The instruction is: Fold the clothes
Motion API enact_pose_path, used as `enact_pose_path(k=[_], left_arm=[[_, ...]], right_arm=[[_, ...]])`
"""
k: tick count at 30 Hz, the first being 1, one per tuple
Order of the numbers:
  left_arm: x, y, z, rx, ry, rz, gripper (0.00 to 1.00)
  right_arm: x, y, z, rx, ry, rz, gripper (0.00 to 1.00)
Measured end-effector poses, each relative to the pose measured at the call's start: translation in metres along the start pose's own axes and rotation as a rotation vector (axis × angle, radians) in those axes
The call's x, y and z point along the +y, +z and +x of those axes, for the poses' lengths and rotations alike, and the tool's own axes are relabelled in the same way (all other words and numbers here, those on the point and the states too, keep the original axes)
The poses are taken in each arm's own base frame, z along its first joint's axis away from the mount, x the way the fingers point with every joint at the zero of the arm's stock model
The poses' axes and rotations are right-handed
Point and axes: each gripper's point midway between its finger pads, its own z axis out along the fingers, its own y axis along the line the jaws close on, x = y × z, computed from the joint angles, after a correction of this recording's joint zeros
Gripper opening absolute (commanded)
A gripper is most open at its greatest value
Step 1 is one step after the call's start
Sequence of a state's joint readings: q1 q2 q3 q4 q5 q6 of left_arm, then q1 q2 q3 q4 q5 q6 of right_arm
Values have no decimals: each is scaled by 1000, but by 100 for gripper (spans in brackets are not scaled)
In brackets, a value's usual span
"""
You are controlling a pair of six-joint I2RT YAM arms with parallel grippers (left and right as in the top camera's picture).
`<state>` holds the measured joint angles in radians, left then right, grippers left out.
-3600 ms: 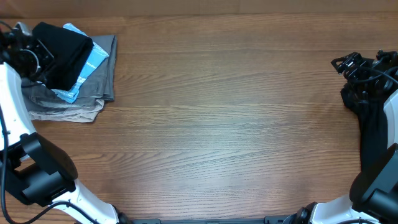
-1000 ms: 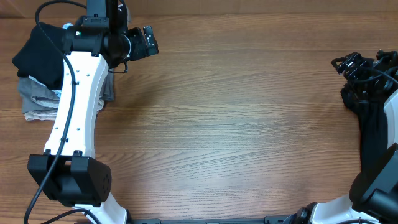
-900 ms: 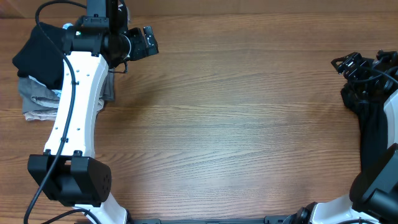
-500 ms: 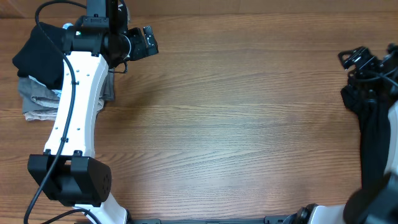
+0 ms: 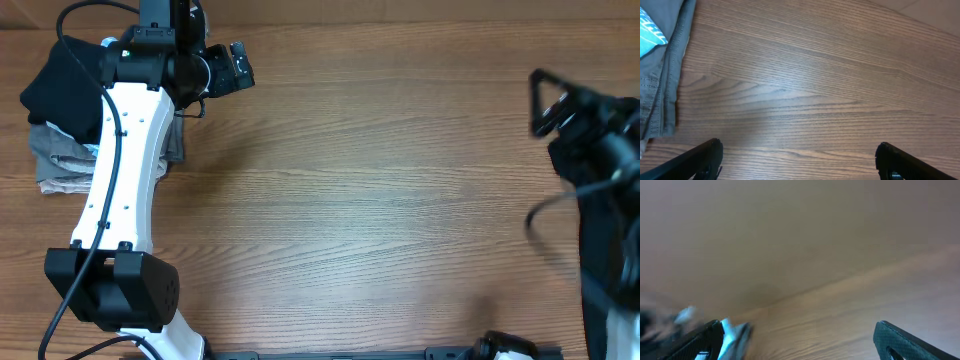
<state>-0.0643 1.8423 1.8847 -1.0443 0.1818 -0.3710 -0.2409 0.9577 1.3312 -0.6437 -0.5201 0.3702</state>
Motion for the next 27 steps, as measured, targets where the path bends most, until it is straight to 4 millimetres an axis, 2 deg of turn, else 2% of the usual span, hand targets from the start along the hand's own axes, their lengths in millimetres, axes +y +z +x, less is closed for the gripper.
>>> enact_pose_path(k=[2, 4, 7, 11, 14, 18, 23, 27], left_arm=[[0, 0, 0, 0, 0, 0, 100], [0, 0, 0, 0, 0, 0, 100], [0, 0, 0, 0, 0, 0, 100], [0, 0, 0, 1, 0, 0, 100], [0, 0, 0, 0, 0, 0, 100], [0, 0, 0, 0, 0, 0, 100], [0, 0, 0, 1, 0, 0, 100], [0, 0, 0, 0, 0, 0, 100]], right_arm=[[41, -23, 4, -28, -62, -97, 100], [69, -47, 6, -65, -107, -162, 100], [96, -92, 10, -136, -151, -222, 100], [102, -150, 26, -200, -173, -227, 100], [94, -173, 38, -230, -174, -199, 100], [77, -182, 58, -261, -173, -165, 100], [48, -166, 91, -263, -166, -129, 100], [35, -152, 107, -316, -181, -149, 100]])
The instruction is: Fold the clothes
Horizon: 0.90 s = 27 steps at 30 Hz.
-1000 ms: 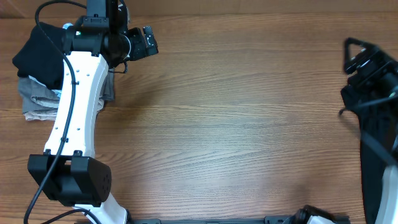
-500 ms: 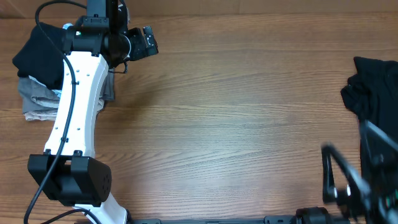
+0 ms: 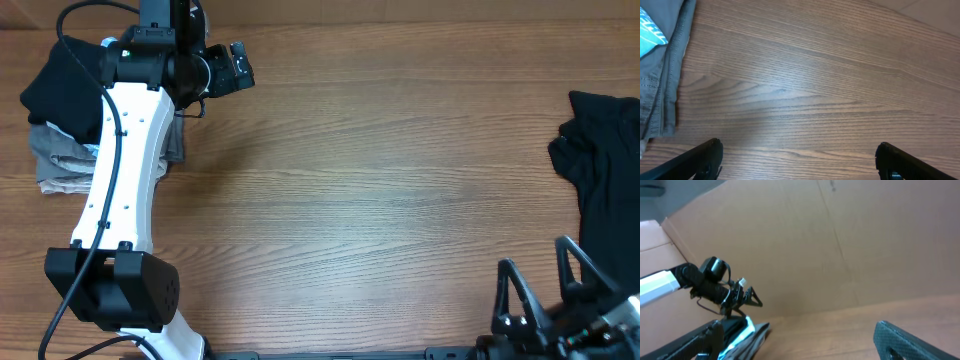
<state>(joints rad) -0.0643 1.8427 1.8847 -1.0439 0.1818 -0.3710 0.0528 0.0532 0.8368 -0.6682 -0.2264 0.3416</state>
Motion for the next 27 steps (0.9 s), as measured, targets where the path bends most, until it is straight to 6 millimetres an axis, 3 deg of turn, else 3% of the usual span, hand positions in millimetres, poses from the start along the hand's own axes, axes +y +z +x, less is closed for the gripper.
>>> enact_pose_path(k=[13, 20, 27], left_arm=[[0, 0, 0, 0, 0, 0, 100], [0, 0, 0, 0, 0, 0, 100], [0, 0, 0, 0, 0, 0, 100]], right_arm=[[-45, 63, 56, -170, -44, -53, 100], [-85, 75, 99, -173, 5, 41, 100], [-103, 77, 118, -176, 30, 96, 100]])
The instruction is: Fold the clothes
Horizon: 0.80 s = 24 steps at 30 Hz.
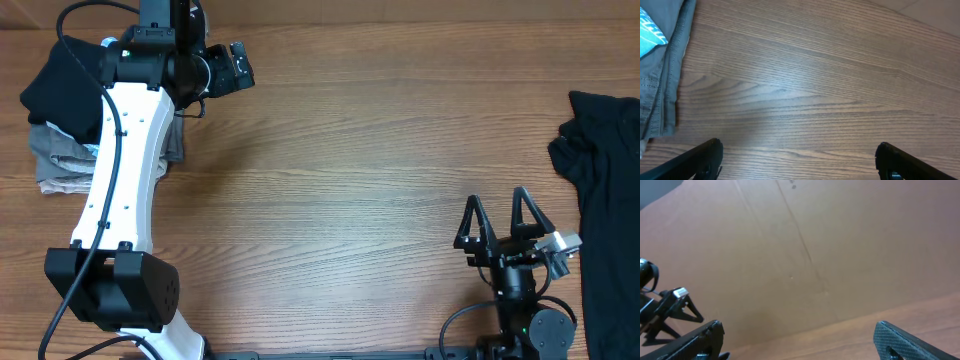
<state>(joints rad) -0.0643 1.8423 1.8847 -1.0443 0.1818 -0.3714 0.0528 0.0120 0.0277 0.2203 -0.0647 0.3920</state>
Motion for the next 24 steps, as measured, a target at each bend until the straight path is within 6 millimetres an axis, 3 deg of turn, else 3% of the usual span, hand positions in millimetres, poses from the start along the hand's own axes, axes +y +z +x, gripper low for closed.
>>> enact_pose_path(k=[6, 13, 24], left_arm=[[0, 0, 0, 0, 0, 0, 100], [0, 0, 0, 0, 0, 0, 100], [0, 0, 0, 0, 0, 0, 100]], right_arm=[[-8, 0, 10, 28, 2, 33, 100], [-33, -7, 50, 190, 13, 146, 100], [-45, -12, 65, 256, -64, 194, 100]])
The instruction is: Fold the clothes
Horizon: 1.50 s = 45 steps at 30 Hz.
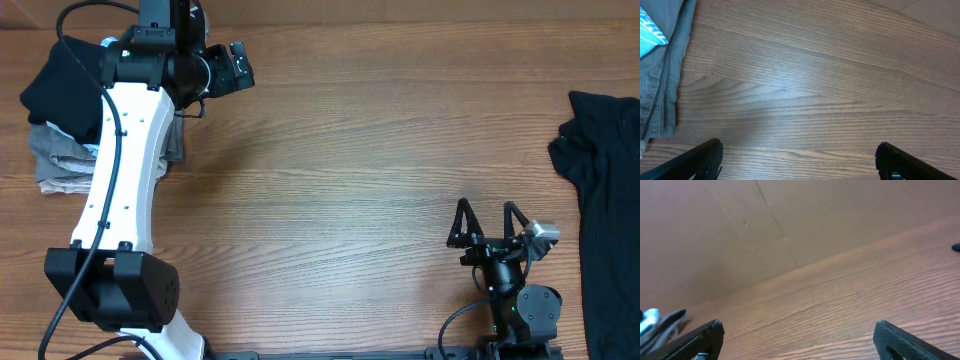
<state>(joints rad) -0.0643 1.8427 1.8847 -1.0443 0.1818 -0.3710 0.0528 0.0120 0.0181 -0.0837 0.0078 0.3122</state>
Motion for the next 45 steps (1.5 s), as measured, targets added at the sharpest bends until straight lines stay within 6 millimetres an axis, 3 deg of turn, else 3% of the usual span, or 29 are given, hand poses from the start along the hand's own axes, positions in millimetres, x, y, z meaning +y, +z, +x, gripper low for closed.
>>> enact_pose_path(k=[10, 45], left_arm=[[0, 0, 0, 0, 0, 0, 100], [0, 0, 0, 0, 0, 0, 100]], right_arm=[[0, 0, 0, 0, -107, 0, 100], [0, 0, 0, 0, -127, 0, 100]])
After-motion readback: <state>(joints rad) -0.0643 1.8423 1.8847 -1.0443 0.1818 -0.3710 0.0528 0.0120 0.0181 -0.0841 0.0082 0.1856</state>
